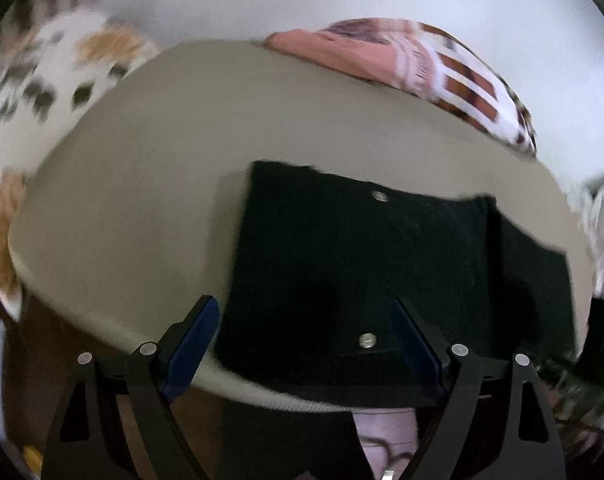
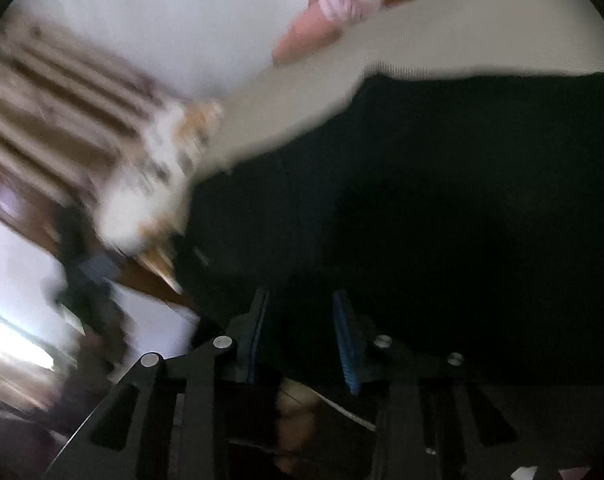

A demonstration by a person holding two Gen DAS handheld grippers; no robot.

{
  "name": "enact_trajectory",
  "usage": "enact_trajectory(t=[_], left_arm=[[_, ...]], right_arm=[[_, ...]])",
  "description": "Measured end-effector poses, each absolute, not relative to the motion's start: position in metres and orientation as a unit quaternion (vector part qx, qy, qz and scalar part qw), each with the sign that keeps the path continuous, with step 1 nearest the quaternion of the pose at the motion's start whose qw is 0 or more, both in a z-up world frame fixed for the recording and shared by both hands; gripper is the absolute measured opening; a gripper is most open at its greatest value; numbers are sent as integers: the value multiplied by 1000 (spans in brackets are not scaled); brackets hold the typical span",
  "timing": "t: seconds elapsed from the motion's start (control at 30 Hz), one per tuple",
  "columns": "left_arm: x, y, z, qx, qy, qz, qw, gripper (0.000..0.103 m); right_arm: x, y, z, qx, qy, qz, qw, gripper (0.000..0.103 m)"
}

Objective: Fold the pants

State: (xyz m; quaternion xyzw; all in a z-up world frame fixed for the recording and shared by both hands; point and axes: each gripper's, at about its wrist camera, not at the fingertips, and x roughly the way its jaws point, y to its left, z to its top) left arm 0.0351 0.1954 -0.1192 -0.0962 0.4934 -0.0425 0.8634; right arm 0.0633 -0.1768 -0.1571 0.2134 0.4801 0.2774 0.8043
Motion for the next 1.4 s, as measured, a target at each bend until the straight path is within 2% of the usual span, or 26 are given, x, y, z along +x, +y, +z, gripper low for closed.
enact_trajectory(t=[0.27,0.5,1.17,1.3,1.4], left_arm=[[20,276,-139,-282,541,-65,790,87],[19,288,-171,-384,553,-134,727,87],[57,267,-181,-352,585,-225,695,90],[57,269,-174,-402,539,-309,673,90],[62,265,-172,-372,542,-329,677,90]], right_arm=[[68,-186,-166,265,476,283,789,24],[70,-188,-166,293,469,281,784,25],[65,-193,-166,301,465,274,786,25],[65,-193,-168,304,464,271,786,25],[65,-193,-168,307,463,269,787,25]])
